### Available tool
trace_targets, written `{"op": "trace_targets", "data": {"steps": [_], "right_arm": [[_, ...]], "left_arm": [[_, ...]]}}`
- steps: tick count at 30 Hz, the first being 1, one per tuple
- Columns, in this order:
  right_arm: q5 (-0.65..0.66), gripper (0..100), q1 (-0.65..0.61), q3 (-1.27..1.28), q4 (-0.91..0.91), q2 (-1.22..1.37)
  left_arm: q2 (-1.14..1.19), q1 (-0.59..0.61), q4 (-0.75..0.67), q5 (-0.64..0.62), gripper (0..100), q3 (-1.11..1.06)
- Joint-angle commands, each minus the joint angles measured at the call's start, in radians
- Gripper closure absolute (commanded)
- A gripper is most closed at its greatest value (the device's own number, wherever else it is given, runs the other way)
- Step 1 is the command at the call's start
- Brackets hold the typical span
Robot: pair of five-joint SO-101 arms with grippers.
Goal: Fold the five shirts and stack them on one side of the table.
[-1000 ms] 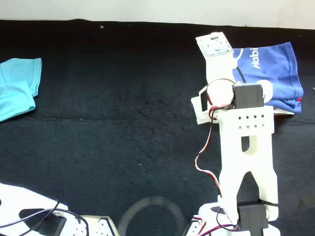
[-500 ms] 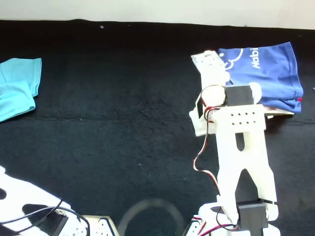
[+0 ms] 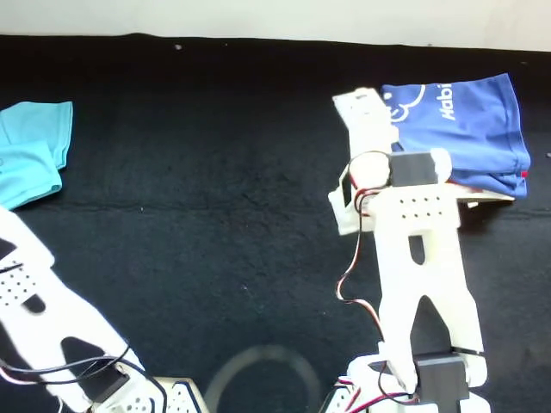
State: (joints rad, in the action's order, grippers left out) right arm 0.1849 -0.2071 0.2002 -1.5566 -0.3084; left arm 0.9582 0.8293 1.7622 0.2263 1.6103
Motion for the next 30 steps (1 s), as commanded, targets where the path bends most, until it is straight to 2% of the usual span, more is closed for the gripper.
{"op": "trace_targets", "data": {"steps": [1, 11, 21, 25, 30], "right_arm": [[-0.009, 86.2, -0.004, 0.105, 0.101, -0.044], [-0.009, 86.2, 0.082, 0.398, 0.367, -0.045], [-0.009, 86.2, 0.131, 0.42, 0.386, -0.045], [-0.009, 86.2, 0.128, 0.429, 0.386, -0.091], [-0.009, 86.2, 0.128, 0.524, 0.387, -0.332]], "left_arm": [[-0.165, -0.113, 0.006, -0.008, 99, 0.019], [-0.455, -0.372, 0.011, -0.008, 99, 0.005], [-0.88, -0.544, 0.006, -0.028, 99, -0.495], [-1.001, -0.68, 0.005, -0.028, 99, -0.553], [-1.015, -0.829, -0.064, -0.028, 99, -0.555]]}}
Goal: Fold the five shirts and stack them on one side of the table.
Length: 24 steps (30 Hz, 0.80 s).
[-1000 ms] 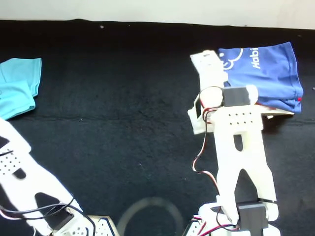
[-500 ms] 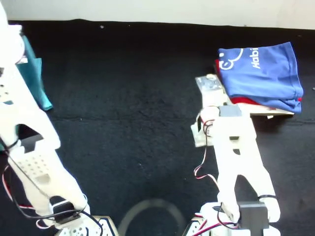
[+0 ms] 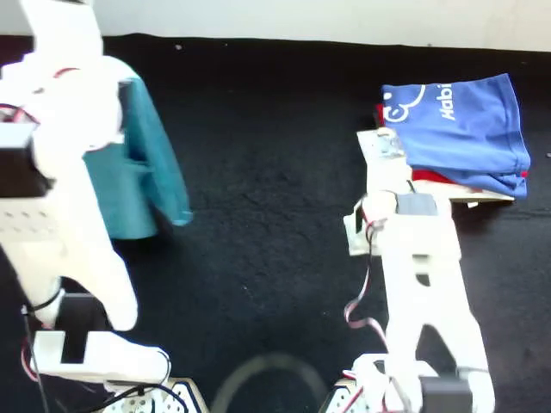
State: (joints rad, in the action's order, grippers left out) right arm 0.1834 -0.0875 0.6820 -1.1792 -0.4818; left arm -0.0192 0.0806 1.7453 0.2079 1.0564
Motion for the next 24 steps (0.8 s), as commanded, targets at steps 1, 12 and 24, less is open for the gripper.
{"op": "trace_targets", "data": {"steps": [1, 12, 24], "right_arm": [[-0.008, 86.2, 0.007, 0.071, 0.01, -0.22], [0.0, 86.2, 0.007, 0.395, 0.005, -0.717], [-0.006, 86.2, -0.007, 0.498, 0.108, -0.812]], "left_arm": [[-0.038, -0.107, -0.06, -0.009, 99, -0.001], [-0.045, -0.338, -0.114, -0.157, 99, 0.001], [-0.047, -0.47, -0.133, -0.261, 99, 0.174]]}}
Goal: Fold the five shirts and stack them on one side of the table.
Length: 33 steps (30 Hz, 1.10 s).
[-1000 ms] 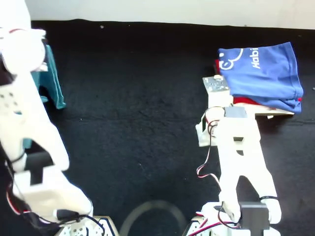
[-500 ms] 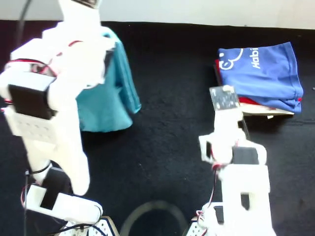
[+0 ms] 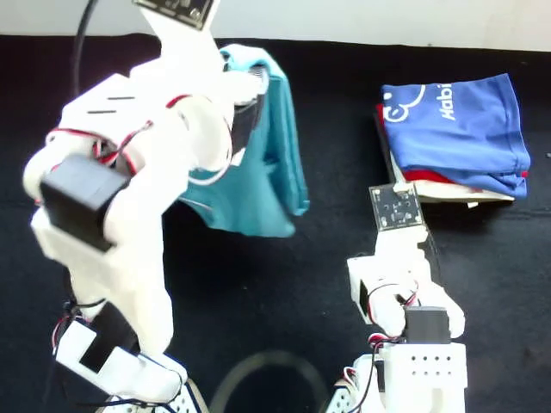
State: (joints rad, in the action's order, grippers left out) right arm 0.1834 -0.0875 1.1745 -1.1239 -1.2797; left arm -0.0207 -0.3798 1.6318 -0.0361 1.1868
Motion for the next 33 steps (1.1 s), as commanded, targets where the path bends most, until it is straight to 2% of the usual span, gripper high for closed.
{"op": "trace_targets", "data": {"steps": [1, 9, 13, 18, 21, 25, 29, 33], "right_arm": [[-0.006, 86.2, -0.025, 0.01, 0.068, -0.015], [-0.006, 86.2, -0.271, 0.016, 0.153, -0.012], [-0.006, 86.1, -0.318, 0.008, 0.209, 0.05], [-0.008, 86.1, -0.326, -0.088, 0.214, 0.309], [-0.008, 86.1, -0.381, -0.211, 0.214, 0.49], [-0.008, 86.1, -0.466, -0.406, 0.214, 0.707], [-0.017, 86.1, -0.493, -0.61, 0.211, 0.911], [-0.167, 82.7, -0.493, -0.811, 0.196, 1.13]], "left_arm": [[-0.042, 0.007, -0.018, -0.014, 99, 0.038], [-0.035, 0.285, 0.017, -0.015, 99, -0.139], [-0.036, 0.43, 0.058, -0.015, 99, -0.338], [-0.036, 0.647, 0.046, -0.009, 99, -0.572], [-0.036, 0.757, 0.003, 0.044, 99, -0.727], [-0.044, 0.885, -0.097, 0.057, 99, -0.944], [-0.044, 1.004, -0.201, 0.097, 99, -1.11], [-0.044, 1.056, -0.282, 0.155, 99, -1.234]]}}
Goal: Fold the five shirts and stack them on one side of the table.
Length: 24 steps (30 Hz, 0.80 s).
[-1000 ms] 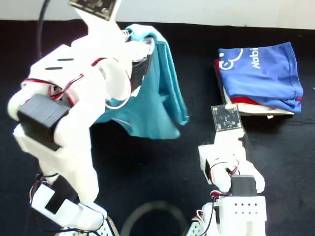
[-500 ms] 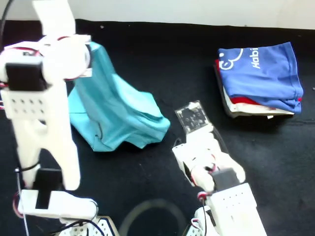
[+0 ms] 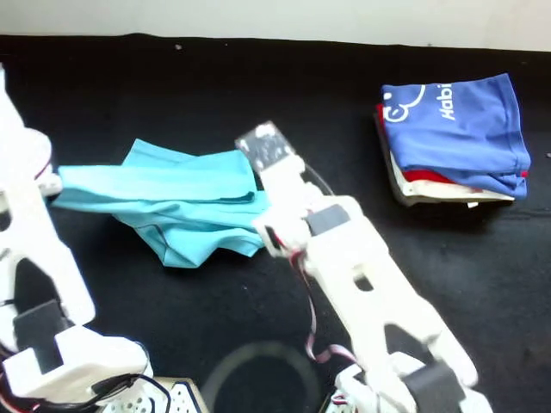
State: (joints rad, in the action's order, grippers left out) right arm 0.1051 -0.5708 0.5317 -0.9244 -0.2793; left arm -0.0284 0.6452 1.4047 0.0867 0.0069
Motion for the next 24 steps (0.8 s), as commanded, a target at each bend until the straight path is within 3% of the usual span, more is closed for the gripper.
{"op": "trace_targets", "data": {"steps": [1, 4, 17, 19, 23, 24], "right_arm": [[-0.115, 79.6, -0.018, -0.217, -0.021, 0.185], [-0.161, 72.9, -0.044, -0.375, -0.094, 0.346], [-0.167, 73.5, -0.062, -0.791, -0.289, 0.776], [-0.163, 78.9, -0.064, -0.825, -0.326, 0.808], [-0.161, 99.0, -0.059, -0.858, -0.348, 0.855], [-0.161, 99.4, -0.059, -0.858, -0.348, 0.858]], "left_arm": [[-0.036, 0.033, -0.068, 0.037, 99, -0.074], [-0.036, 0.048, -0.084, 0.048, 99, -0.108], [-0.038, 0.065, -0.092, 0.048, 99, -0.104], [-0.038, 0.065, -0.092, 0.048, 99, -0.104], [-0.038, 0.064, -0.092, 0.048, 99, -0.104], [-0.038, 0.064, -0.092, 0.048, 99, -0.104]]}}
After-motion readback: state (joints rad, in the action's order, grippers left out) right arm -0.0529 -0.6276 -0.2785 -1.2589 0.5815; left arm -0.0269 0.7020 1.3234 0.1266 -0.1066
